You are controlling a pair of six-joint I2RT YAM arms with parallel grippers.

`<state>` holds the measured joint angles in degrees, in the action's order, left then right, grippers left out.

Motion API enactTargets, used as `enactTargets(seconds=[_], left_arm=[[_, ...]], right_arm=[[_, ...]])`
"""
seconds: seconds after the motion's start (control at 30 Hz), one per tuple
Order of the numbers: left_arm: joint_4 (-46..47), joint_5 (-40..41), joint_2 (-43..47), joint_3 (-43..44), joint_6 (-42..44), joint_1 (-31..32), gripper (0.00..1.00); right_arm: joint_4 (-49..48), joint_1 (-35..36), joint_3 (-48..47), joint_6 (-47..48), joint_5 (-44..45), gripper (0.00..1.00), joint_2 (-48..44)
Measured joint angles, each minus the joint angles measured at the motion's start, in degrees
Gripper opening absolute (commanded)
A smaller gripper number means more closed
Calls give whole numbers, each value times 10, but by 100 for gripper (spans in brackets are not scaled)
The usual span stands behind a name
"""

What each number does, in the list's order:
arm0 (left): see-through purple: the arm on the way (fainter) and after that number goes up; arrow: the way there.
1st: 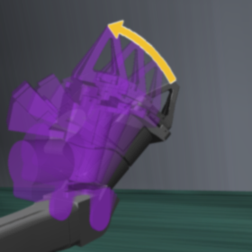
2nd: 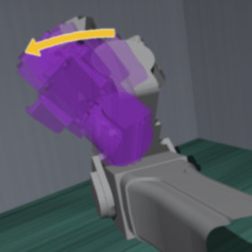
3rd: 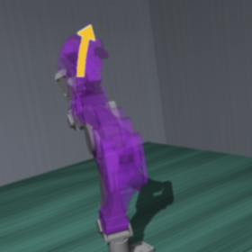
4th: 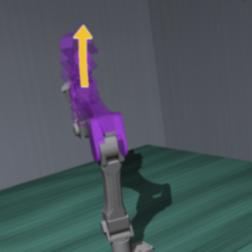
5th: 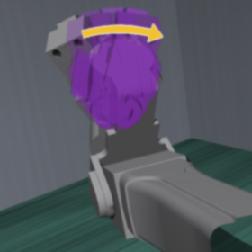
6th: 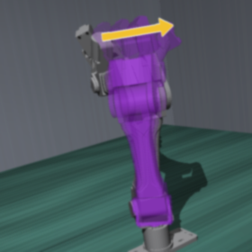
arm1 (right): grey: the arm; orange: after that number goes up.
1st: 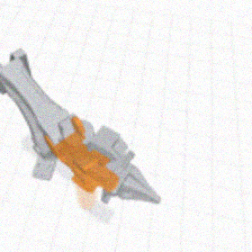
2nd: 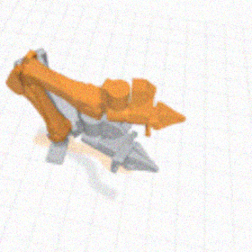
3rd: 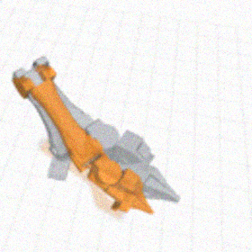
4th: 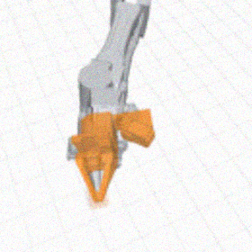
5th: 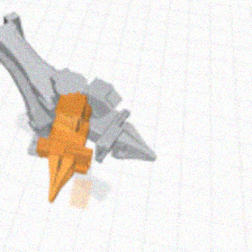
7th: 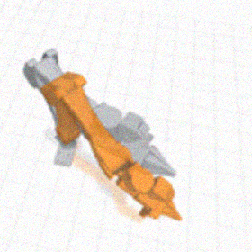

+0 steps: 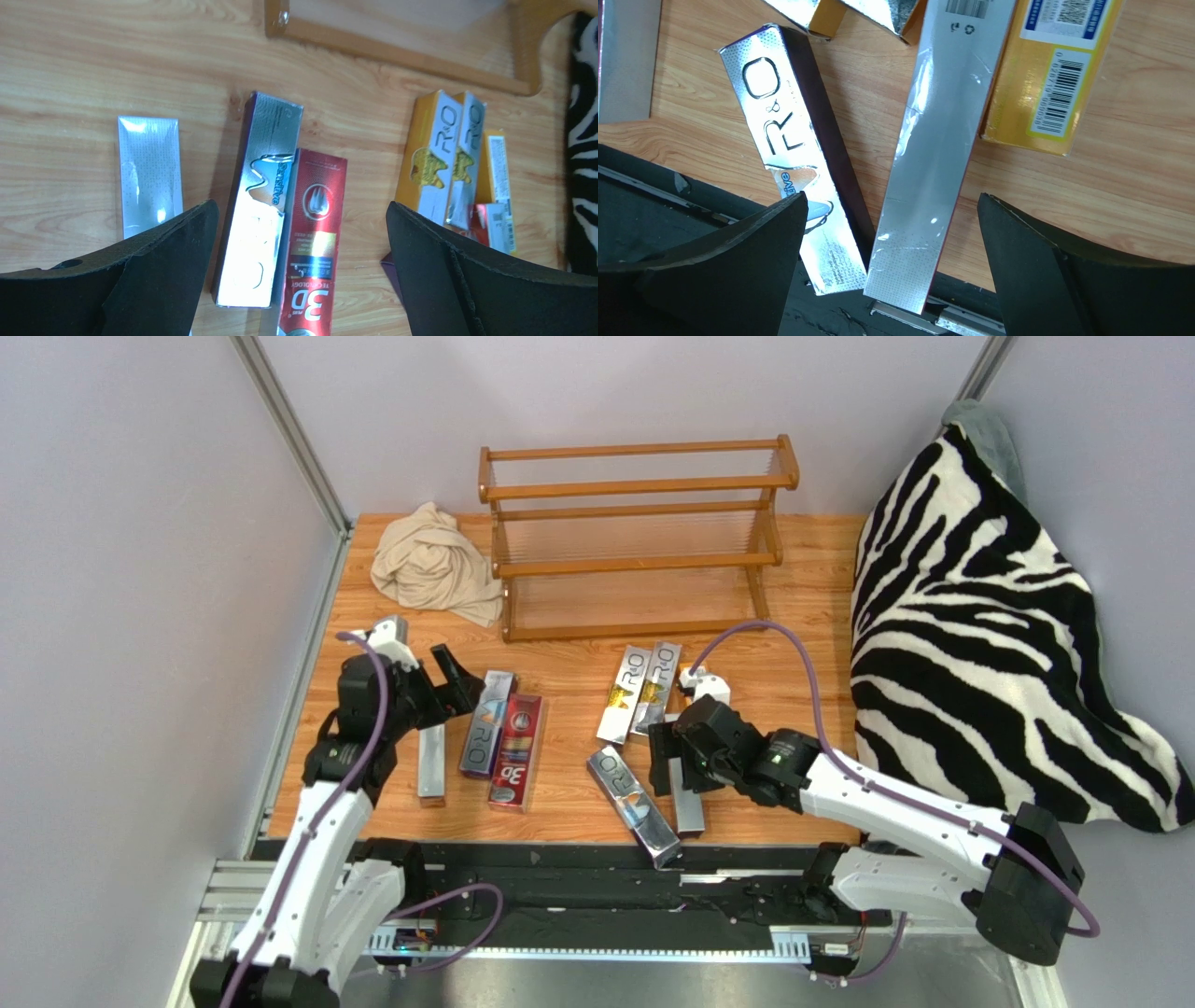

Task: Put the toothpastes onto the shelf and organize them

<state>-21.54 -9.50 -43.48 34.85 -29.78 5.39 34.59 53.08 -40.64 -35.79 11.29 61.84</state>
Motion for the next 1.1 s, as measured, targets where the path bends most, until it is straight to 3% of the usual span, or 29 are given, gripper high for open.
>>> enactTargets(seconds=[0.17, 0.37, 0.77, 1.03, 1.1], left_arm=[[-10, -1, 90, -1, -8, 0, 99], [-23, -25, 153, -13, -17, 0, 99], [-27, -70, 111, -28, -24, 0, 99], [-13, -95, 86, -48, -30, 0, 99], [-5, -99, 82, -50, -32, 0, 99]], right_arm=[[44, 16, -4, -29, 59, 82, -37], [50, 16, 8, -58, 70, 79, -72], [29, 35, 38, -88, 53, 70, -15], [24, 51, 34, -107, 61, 53, 64], [27, 58, 29, -113, 67, 53, 85]])
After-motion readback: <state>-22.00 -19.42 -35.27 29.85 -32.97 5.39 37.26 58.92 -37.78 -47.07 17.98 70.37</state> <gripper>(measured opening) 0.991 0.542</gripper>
